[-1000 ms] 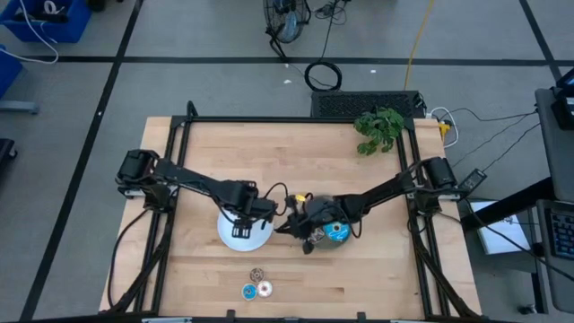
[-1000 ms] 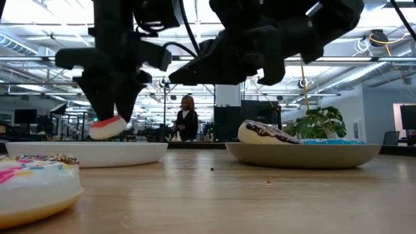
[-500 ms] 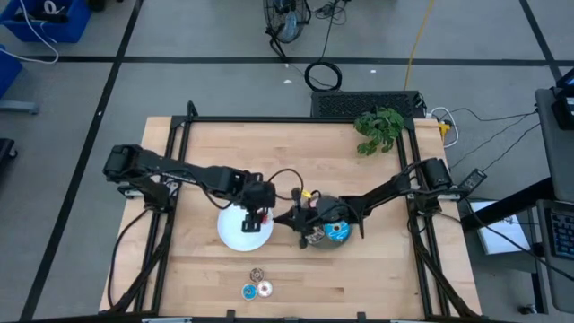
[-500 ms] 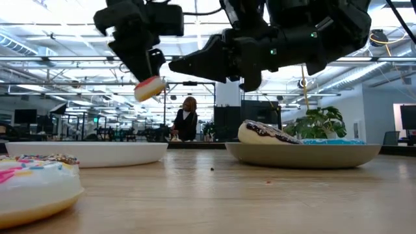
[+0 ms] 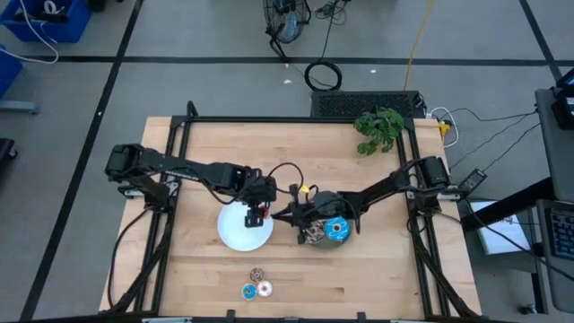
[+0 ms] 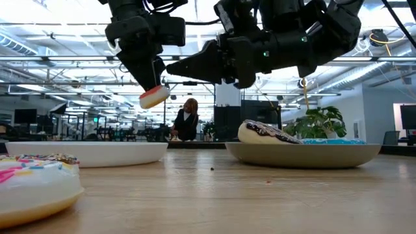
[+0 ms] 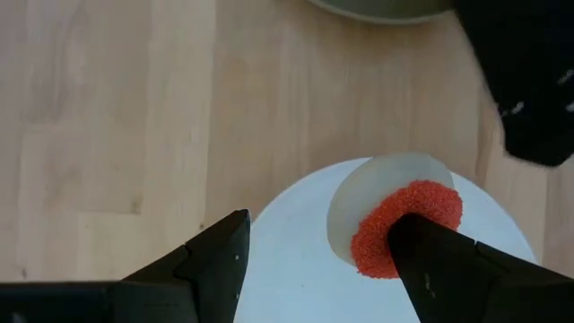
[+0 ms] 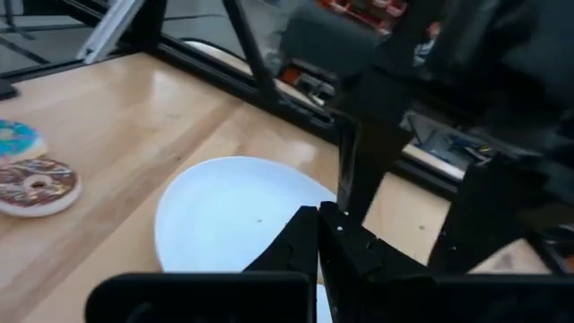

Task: Pick & Place donuts
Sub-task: Put the small orange donut on the white plate, then put the small brown donut on the white plate

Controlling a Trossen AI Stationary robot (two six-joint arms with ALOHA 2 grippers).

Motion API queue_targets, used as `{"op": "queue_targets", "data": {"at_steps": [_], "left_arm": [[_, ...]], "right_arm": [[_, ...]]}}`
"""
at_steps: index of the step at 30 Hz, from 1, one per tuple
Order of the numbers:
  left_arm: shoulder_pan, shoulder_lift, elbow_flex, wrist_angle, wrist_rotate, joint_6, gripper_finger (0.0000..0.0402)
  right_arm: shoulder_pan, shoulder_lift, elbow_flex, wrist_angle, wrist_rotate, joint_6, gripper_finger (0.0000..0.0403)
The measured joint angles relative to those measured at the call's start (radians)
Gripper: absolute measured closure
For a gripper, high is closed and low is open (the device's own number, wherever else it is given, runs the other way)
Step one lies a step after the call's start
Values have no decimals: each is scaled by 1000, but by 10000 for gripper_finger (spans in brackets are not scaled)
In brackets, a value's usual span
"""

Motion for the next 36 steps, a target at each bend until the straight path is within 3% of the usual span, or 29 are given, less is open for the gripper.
{"op": "queue_targets", "data": {"at_steps": [4, 9, 14, 26, 30, 36], "left_arm": [[-9, 0, 0, 7, 1, -5, 137], [-13, 0, 0, 23, -4, -33, 137], [-32, 0, 0, 15, -5, -31, 137], [-42, 1, -34, -90, 5, -76, 137], [-61, 0, -34, -144, 28, -95, 137], [-108, -72, -34, -182, 57, -166, 148]], "right_arm": [[-3, 3, 14, -15, -18, 17, 403], [-8, 102, 91, -51, -22, 31, 403], [-8, 170, 153, -108, 36, -5, 403], [15, 140, 155, -160, 37, -8, 403], [32, 101, 154, -252, 35, -13, 403], [44, 24, 126, -332, 36, -12, 403]]}}
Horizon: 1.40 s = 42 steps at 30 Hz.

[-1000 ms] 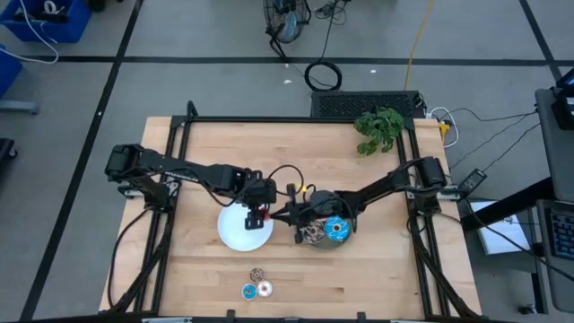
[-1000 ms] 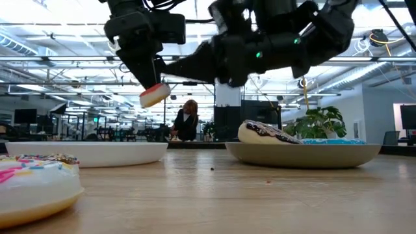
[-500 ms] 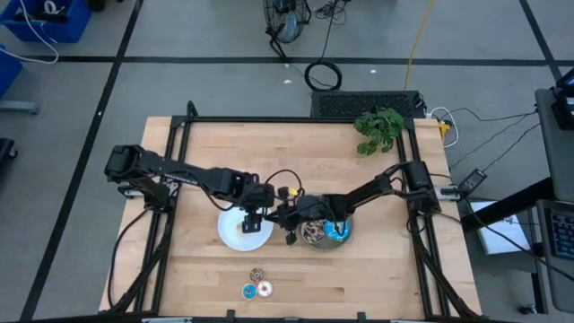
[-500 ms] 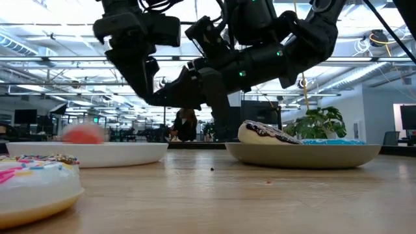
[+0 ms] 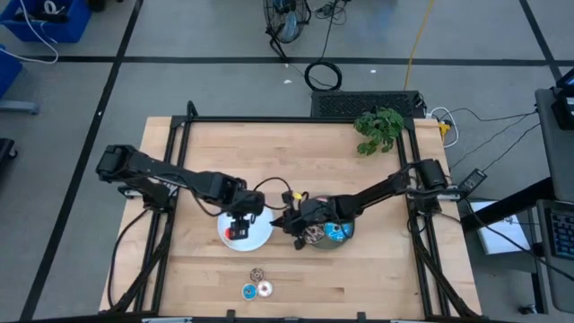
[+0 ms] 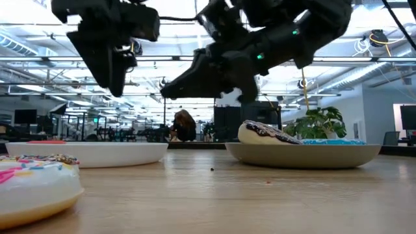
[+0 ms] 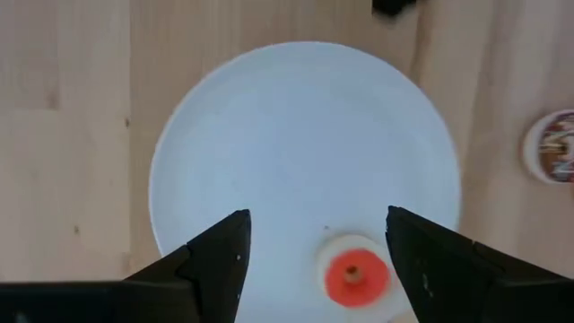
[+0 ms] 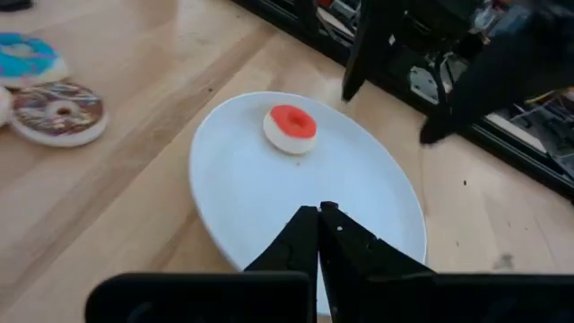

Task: Pick & Place donuts
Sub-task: Put the small brown donut on the white plate

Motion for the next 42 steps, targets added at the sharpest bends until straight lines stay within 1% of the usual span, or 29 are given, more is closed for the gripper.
{"op": "queue_targets", "data": {"at_steps": [5, 9, 11, 13, 15, 16, 17, 18, 22, 24, 25, 27, 29, 31, 32, 36, 38, 40, 42], "left_arm": [[-64, -51, 1, -20, -42, -122, 181], [-149, -54, 0, -5, -54, -135, 229], [-197, -54, 0, -5, -78, -126, 263], [-239, -58, 0, -4, -154, -136, 303], [-282, -86, -1, 3, -243, -157, 347], [-296, -101, 0, 19, -272, -162, 369], [-310, -116, 0, 47, -288, -163, 385], [-321, -128, 0, 69, -291, -163, 392], [-336, -186, 0, 132, -308, -125, 396], [-330, -214, 0, 143, -308, -64, 397], [-322, -225, 0, 156, -303, -16, 396], [-304, -257, 0, 217, -296, 111, 398], [-280, -299, 0, 274, -294, 220, 398], [-234, -339, 1, 352, -237, 301, 398], [-210, -356, 2, 361, -197, 325, 399], [-125, -411, -3, 378, -64, 345, 399], [-102, -437, -32, 403, 0, 344, 400], [-91, -456, -76, 440, 27, 344, 399], [-90, -483, -127, 461, 27, 344, 399]], "right_arm": [[8, -78, -73, 27, -1, -11, 403], [39, -225, -160, 13, 27, -29, 403], [62, -348, -233, -2, 27, -41, 403], [77, -486, -304, 0, 21, -42, 403], [82, -644, -378, -41, 23, -4, 403], [81, -715, -406, -55, 23, 24, 403], [79, -785, -431, -90, 25, 47, 403], [76, -851, -454, -138, 27, 66, 403], [69, -1055, -502, -331, 26, 151, 403], [68, -1119, -518, -365, 22, 189, 403], [69, -1149, -533, -369, -2, 199, 403], [69, -1195, -567, -373, -86, 211, 403], [71, -1230, -603, -344, -128, 214, 403], [70, -1264, -649, -306, -132, 239, 403], [70, -1277, -678, -273, -128, 249, 403], [70, -1317, -804, -95, -131, 259, 403], [70, -1336, -852, -26, -131, 253, 403], [69, -1352, -864, -16, -128, 238, 403], [69, -1372, -864, -21, -127, 245, 403]]}}
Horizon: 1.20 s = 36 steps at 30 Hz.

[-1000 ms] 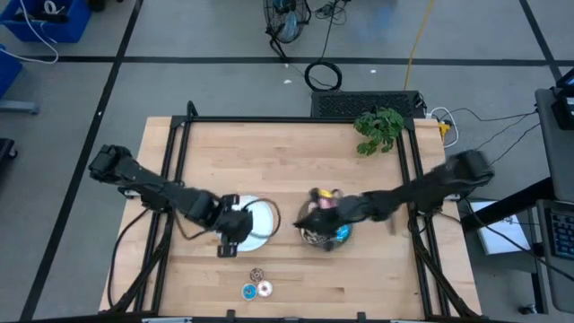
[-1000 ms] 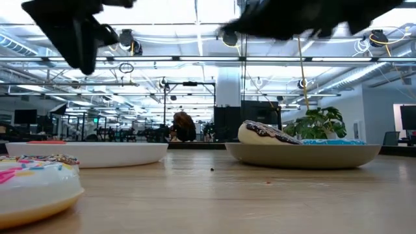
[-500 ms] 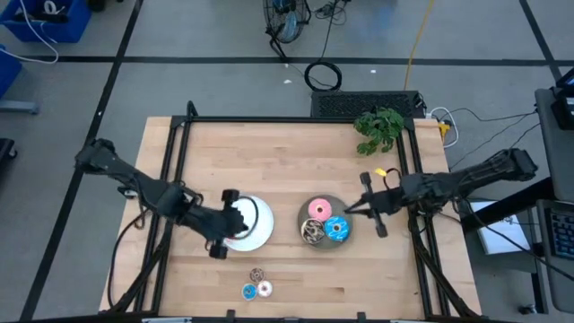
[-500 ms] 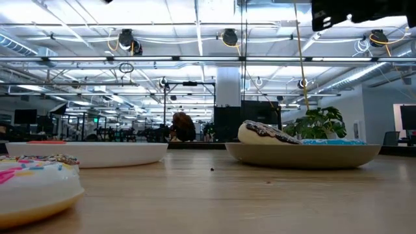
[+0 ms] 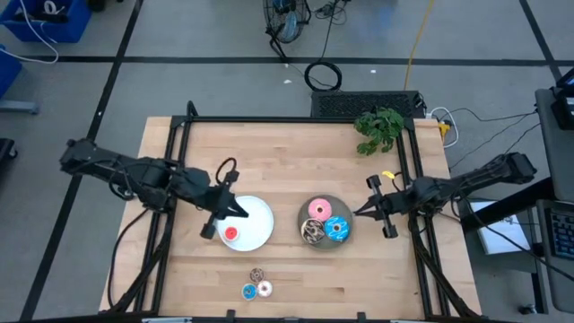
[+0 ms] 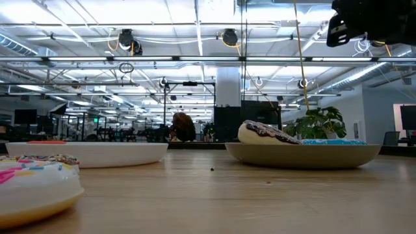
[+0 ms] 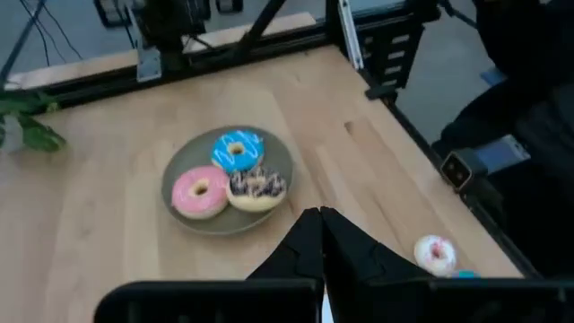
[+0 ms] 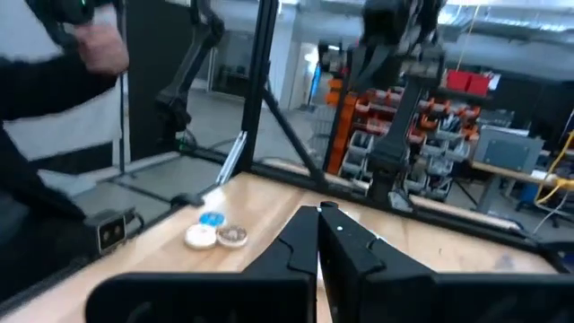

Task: Pick & Place donuts
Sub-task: Put the small brown donut on the white plate

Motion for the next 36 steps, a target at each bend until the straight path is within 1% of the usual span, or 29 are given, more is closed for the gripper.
{"op": "queue_targets", "data": {"at_steps": [5, 8, 12, 13, 19, 23, 27, 31, 36], "left_arm": [[0, -128, -150, 162, -1, 17, 400], [6, -213, -222, 208, -27, 0, 400], [14, -286, -300, 218, -70, -39, 400], [13, -298, -323, 232, -78, -41, 400], [10, -353, -491, 395, -76, -21, 401], [-19, -414, -621, 536, -122, -19, 401], [-40, -495, -747, 667, -168, -10, 401], [-40, -563, -831, 695, -193, -67, 401], [-40, -603, -910, 744, -212, -80, 401]], "right_arm": [[0, -39, 0, -53, -1, 35, 403], [-1, -89, 0, -99, 4, 36, 403], [-1, -155, 0, -188, 98, 26, 403], [-2, -167, 0, -205, 106, 21, 403], [-2, -223, 0, -251, 99, 19, 403], [-1, -256, 0, -287, 96, 43, 403], [-1, -283, 0, -325, 42, 45, 403], [-1, -300, 0, -333, 45, 37, 403], [-1, -300, 0, -324, 46, 5, 403]]}}
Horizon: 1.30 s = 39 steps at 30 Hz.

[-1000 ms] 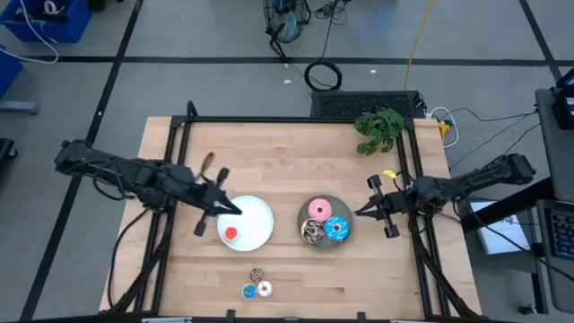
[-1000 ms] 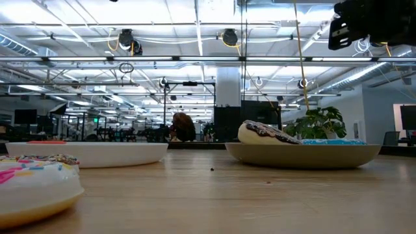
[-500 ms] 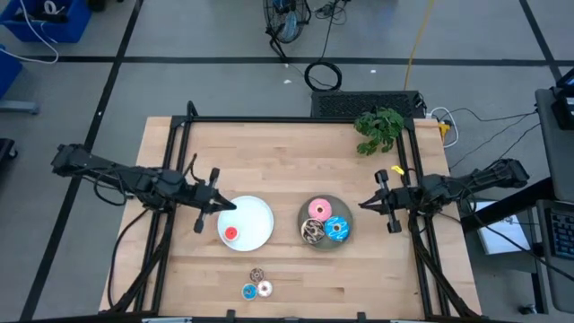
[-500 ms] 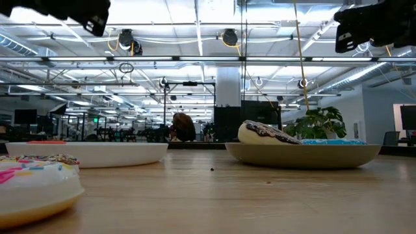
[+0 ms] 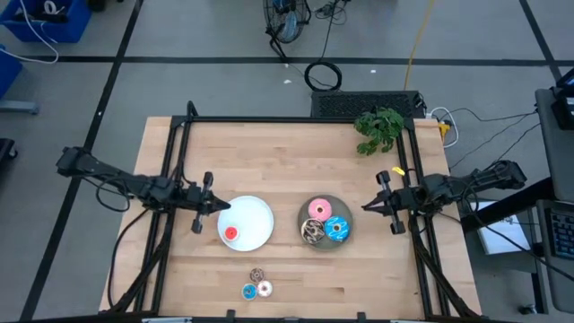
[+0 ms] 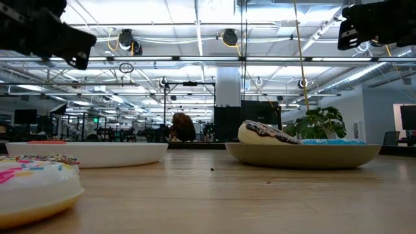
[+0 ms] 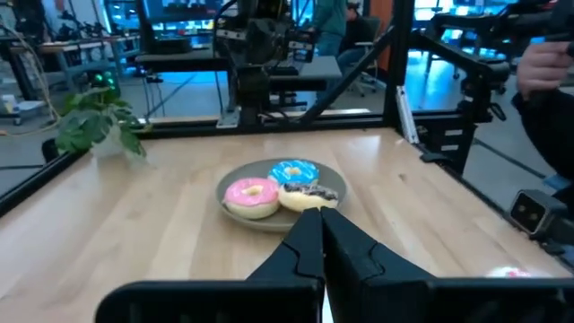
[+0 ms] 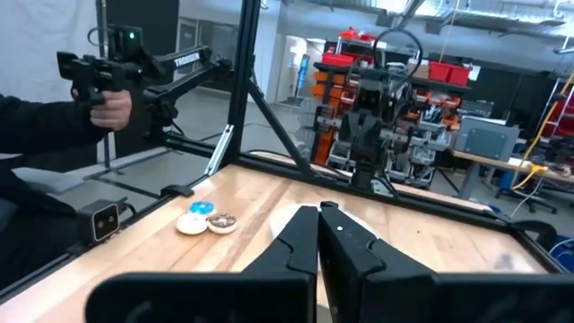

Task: Pick & Place donuts
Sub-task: Put the small brown donut on the white plate

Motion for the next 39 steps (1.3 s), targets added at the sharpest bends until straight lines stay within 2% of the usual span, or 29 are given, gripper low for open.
{"op": "queue_targets", "data": {"at_steps": [8, 15, 19, 24, 30, 35, 39], "left_arm": [[1, -2, -80, 90, -56, -12, 401], [-1, 0, -80, 91, -121, -94, 400], [-35, 40, -21, 79, -191, -114, 390], [-103, 191, 152, -19, -319, -79, 396], [-204, 455, 388, -195, -324, -154, 389], [-290, 726, 526, -211, -345, -210, 372], [-335, 893, 620, -238, -346, -290, 335]], "right_arm": [[0, 0, 0, 5, 0, -4, 403], [0, 1, 0, -1, 0, -5, 403], [0, 1, 0, -1, 0, -5, 403], [0, 1, 0, 16, 1, -5, 403], [0, 1, 0, 20, 1, 13, 403], [0, 2, 0, 7, 1, 14, 403], [0, 3, 0, 6, 1, 32, 403]]}}
